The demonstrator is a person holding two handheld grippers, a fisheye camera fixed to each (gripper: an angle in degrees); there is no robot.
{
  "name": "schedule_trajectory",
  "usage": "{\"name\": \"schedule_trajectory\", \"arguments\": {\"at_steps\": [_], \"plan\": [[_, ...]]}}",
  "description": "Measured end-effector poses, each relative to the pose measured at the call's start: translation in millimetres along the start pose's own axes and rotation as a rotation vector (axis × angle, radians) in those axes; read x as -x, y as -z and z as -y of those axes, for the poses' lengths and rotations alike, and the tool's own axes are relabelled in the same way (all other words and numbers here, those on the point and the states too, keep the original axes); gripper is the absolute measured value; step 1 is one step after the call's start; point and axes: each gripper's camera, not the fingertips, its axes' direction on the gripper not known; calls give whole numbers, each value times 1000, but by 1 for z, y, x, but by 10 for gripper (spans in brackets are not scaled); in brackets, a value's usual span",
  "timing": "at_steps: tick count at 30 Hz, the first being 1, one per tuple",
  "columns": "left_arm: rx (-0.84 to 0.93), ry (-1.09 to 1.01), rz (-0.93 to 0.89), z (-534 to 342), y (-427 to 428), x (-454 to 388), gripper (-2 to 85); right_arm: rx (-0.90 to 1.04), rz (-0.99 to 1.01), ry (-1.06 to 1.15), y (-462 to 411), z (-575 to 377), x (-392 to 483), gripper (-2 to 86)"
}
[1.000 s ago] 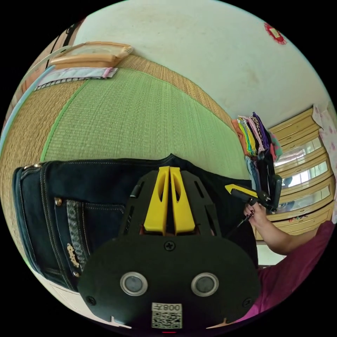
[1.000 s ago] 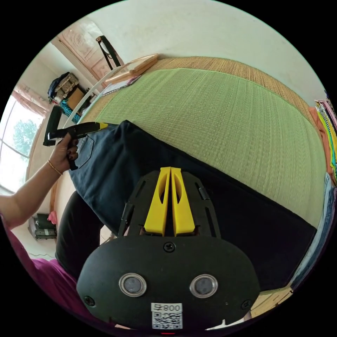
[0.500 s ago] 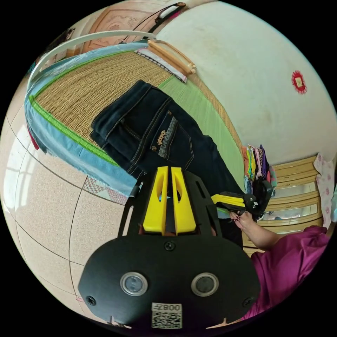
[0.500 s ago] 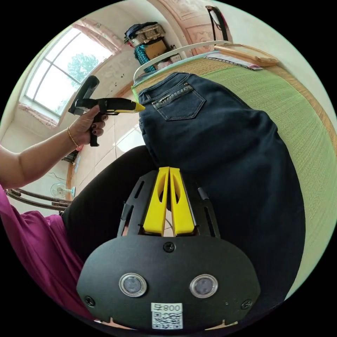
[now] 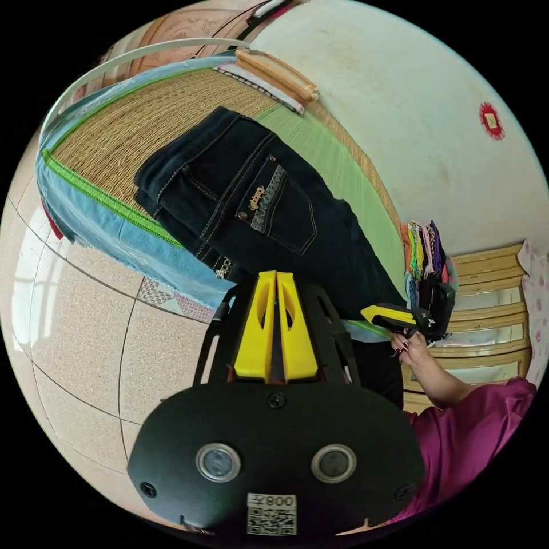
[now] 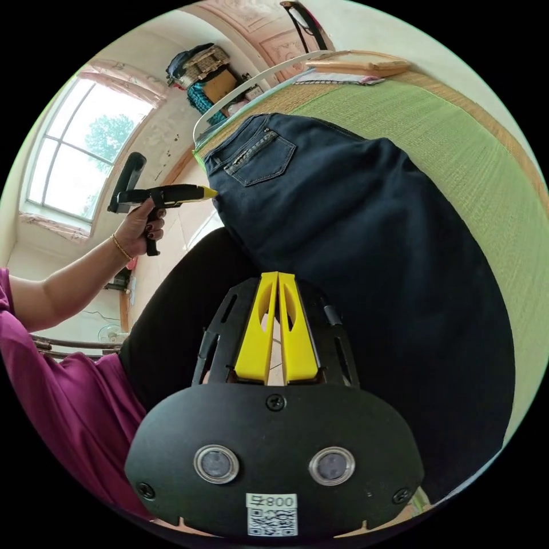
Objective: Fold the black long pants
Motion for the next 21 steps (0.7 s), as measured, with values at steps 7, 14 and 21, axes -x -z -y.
{"name": "schedule_trajectory", "arguments": {"at_steps": [7, 14, 21], "plan": [[60, -230, 131, 7, -13, -91, 1, -149, -108, -265, 80, -106, -56, 1], [205, -328, 368, 20, -64, -145, 1, -236, -240, -492, 137, -209, -101, 1], [232, -156, 241, 45, -53, -140, 1, -285, -277, -633, 160, -284, -137, 1]]}}
